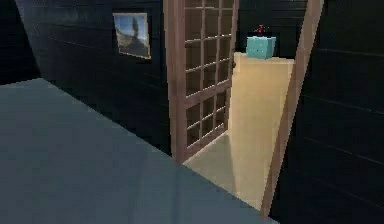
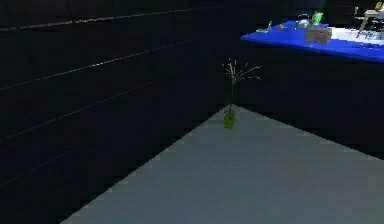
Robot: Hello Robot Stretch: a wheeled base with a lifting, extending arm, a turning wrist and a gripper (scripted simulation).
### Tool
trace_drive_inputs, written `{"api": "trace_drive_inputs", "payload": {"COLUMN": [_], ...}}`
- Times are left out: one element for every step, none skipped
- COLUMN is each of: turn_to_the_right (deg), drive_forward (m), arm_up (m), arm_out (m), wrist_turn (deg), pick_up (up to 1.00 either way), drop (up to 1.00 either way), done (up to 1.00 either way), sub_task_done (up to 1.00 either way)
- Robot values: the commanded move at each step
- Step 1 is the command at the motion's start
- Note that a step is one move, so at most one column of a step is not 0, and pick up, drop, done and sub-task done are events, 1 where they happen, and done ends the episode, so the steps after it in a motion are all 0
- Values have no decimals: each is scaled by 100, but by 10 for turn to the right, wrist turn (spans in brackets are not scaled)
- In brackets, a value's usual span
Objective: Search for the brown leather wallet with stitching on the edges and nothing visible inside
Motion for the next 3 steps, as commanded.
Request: {"api": "trace_drive_inputs", "payload": {"turn_to_the_right": [0,-30,0], "drive_forward": [100,0,35], "arm_up": [0,0,0], "arm_out": [0,0,0], "wrist_turn": [0,0,0], "pick_up": [0,0,0], "drop": [0,0,0], "done": [0,0,0], "sub_task_done": [0,0,0]}}
